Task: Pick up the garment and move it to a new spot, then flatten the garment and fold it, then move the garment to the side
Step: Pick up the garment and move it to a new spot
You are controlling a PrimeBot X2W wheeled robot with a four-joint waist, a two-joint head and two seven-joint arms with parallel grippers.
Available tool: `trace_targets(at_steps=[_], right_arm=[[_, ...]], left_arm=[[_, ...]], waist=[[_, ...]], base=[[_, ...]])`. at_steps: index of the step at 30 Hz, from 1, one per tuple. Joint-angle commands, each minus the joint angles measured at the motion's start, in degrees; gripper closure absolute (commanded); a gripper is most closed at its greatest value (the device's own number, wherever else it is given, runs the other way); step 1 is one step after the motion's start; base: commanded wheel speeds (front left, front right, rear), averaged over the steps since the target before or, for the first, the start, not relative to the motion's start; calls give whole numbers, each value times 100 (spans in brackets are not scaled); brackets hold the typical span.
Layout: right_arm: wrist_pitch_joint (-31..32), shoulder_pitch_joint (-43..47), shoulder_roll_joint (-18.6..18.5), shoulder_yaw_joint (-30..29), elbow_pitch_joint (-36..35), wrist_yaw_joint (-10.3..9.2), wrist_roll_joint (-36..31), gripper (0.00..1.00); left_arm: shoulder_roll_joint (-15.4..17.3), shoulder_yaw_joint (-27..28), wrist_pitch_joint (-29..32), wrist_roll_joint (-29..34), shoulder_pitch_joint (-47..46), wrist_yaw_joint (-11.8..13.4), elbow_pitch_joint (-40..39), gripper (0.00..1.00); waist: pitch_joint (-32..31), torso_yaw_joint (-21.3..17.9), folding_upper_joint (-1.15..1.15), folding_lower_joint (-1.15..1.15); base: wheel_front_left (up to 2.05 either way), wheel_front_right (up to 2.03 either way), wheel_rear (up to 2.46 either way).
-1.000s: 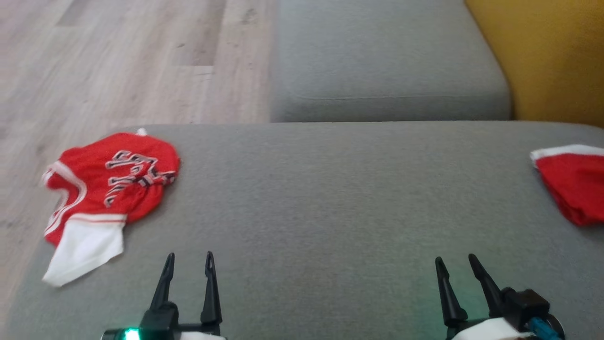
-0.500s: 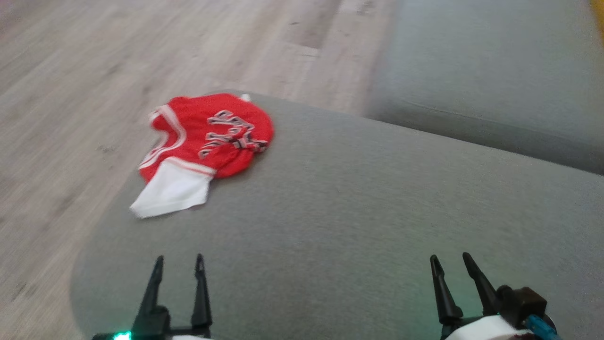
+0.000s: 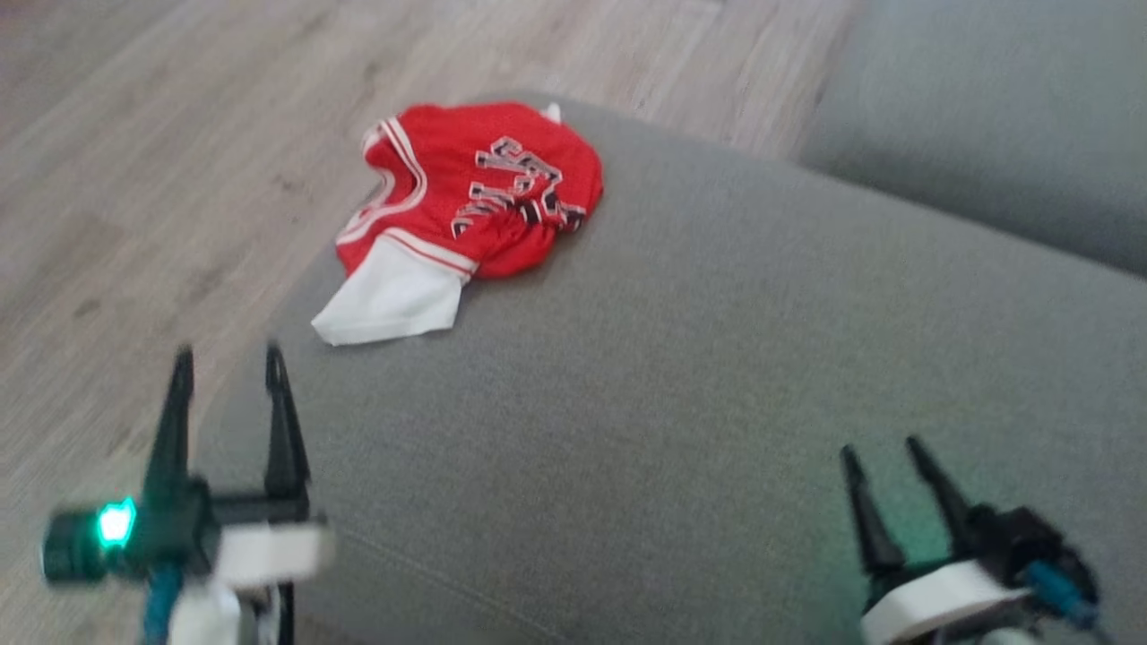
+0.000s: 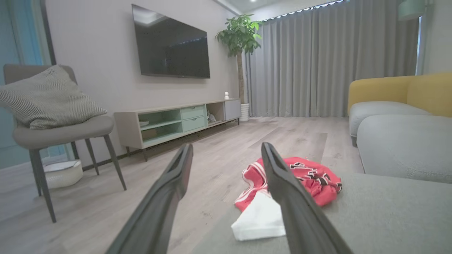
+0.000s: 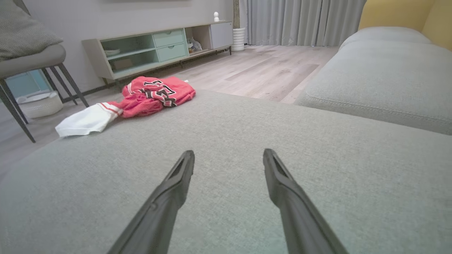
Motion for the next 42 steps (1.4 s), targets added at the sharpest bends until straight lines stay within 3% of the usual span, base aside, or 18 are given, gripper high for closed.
trace_targets(at_steps=[1,5,6,11,19,22,31,32,33,36,37,42], right_arm=[[-63,-419,-339,6,-248,39,-75,0],[-63,-622,-776,-99,-404,39,-188,0],[-63,-622,-776,-99,-404,39,-188,0],[-63,-867,-1256,-179,-618,39,-268,0],[-63,-1128,-1667,-149,-882,39,-299,0],[-46,-1207,-1750,-154,-991,39,-303,0],[101,-1181,-1954,-427,-1363,39,-338,0],[118,-1175,-1964,-463,-1398,39,-349,0],[131,-1170,-1970,-487,-1419,39,-365,0],[147,-1198,-1949,-486,-1428,39,-395,0],[125,-1248,-1893,-437,-1387,39,-390,0],[23,-1343,-1637,-248,-1045,39,-345,0]], left_arm=[[175,247,5,-83,-827,-161,-88,0],[553,193,583,-185,-2146,-620,533,0],[553,193,583,-185,-2146,-620,533,0],[692,116,1715,-527,-3793,-1115,1947,0],[843,326,3538,-1426,-5411,-1428,4446,0],[968,289,3668,-1586,-5631,-1477,4893,0],[967,-63,3308,-1777,-5762,-1506,5783,0],[935,-103,3267,-1847,-5776,-1506,5819,37],[893,-176,3224,-1921,-5785,-1506,5824,100],[972,-391,2847,-2012,-5867,-1507,5765,100],[1117,-534,2472,-1942,-5966,-1507,5747,100],[1388,-912,1786,-1731,-6315,-1508,5722,100]], waist=[[633,-132,0,0],[1161,-251,0,0],[1161,-251,0,0],[1639,-430,0,0],[2233,-821,0,0],[2468,-958,0,0],[2952,-1031,0,0],[2989,-1019,0,0],[3005,-1008,0,0],[2973,-977,0,0],[2864,-988,0,0],[2292,-1129,0,0]], base=[[0,0,0],[0,0,0],[0,0,0],[0,0,0],[0,0,0],[0,0,0],[0,0,0],[0,0,0],[0,0,0],[0,0,0],[0,0,0],[0,0,0]])
